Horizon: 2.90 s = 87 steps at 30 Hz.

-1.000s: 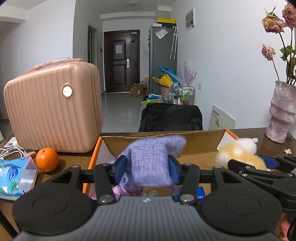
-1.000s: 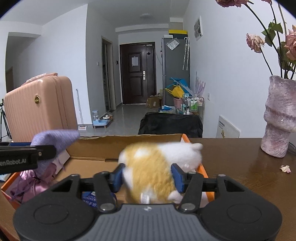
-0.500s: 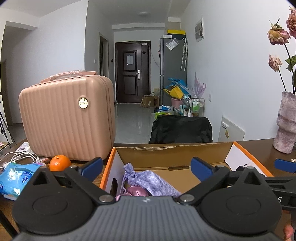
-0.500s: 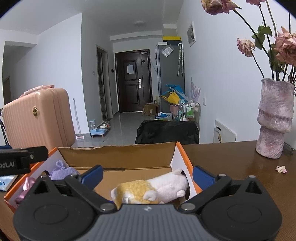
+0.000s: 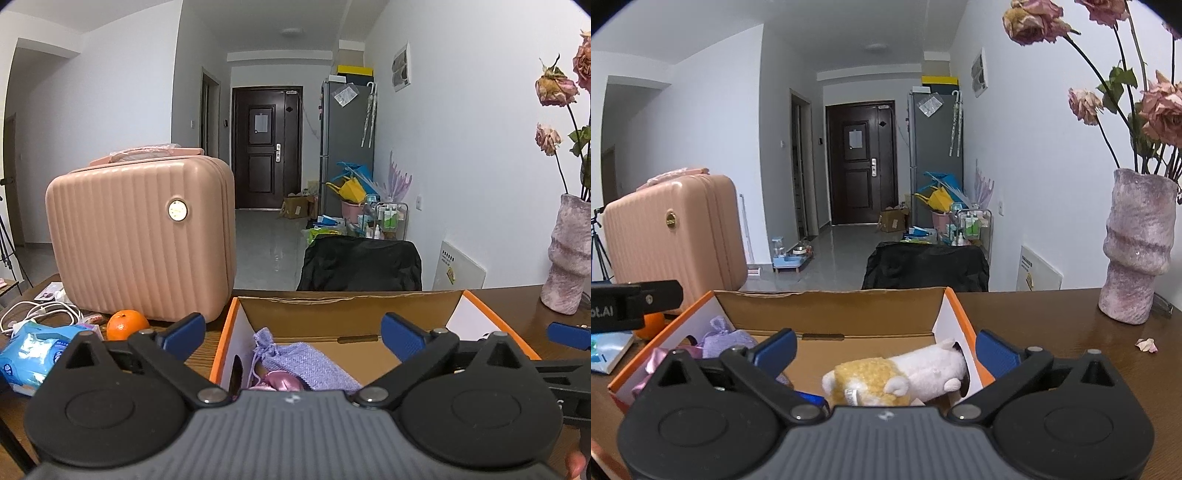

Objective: Organize soft objects
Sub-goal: 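Open the left gripper to drop the pouch while the right gripper releases the plush into the box, then move both grippers away from the box back toward the remaining items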

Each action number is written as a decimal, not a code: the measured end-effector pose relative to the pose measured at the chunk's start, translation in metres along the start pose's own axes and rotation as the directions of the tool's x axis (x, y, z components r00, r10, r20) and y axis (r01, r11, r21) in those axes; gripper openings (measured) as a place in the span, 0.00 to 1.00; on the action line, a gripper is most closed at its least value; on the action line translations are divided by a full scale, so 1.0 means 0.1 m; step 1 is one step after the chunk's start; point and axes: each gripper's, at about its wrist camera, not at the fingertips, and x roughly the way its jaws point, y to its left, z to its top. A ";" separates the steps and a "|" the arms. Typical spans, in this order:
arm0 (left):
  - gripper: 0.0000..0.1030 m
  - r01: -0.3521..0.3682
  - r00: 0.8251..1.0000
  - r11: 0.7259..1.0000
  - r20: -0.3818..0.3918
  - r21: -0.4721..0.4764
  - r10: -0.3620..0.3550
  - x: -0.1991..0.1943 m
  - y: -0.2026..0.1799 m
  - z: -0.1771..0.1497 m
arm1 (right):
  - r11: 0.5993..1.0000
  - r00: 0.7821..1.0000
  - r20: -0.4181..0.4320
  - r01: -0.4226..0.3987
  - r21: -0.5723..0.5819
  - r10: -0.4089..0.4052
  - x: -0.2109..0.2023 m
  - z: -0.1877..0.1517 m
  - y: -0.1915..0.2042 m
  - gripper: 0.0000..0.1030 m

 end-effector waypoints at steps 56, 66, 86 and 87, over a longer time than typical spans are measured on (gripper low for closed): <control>1.00 0.044 0.998 0.998 0.042 0.054 -0.047 -1.47 0.43 -0.51 | 0.991 0.987 0.112 -0.102 -0.090 0.112 -1.54 -0.30 0.09 1.00; 1.00 0.033 0.999 0.997 0.003 0.064 -0.033 -1.61 0.49 -0.73 | 0.989 0.988 0.100 -0.106 -0.104 0.116 -1.70 -0.43 0.15 1.00; 1.00 0.045 0.998 0.999 -0.047 -0.007 -0.045 -1.82 0.69 -0.97 | 0.988 0.994 0.027 -0.106 -0.116 0.110 -1.88 -0.59 0.30 1.00; 1.00 0.041 0.998 0.999 -0.053 -0.009 -0.041 -1.81 0.70 -0.98 | 0.986 0.994 0.017 -0.109 -0.123 0.112 -1.87 -0.60 0.32 1.00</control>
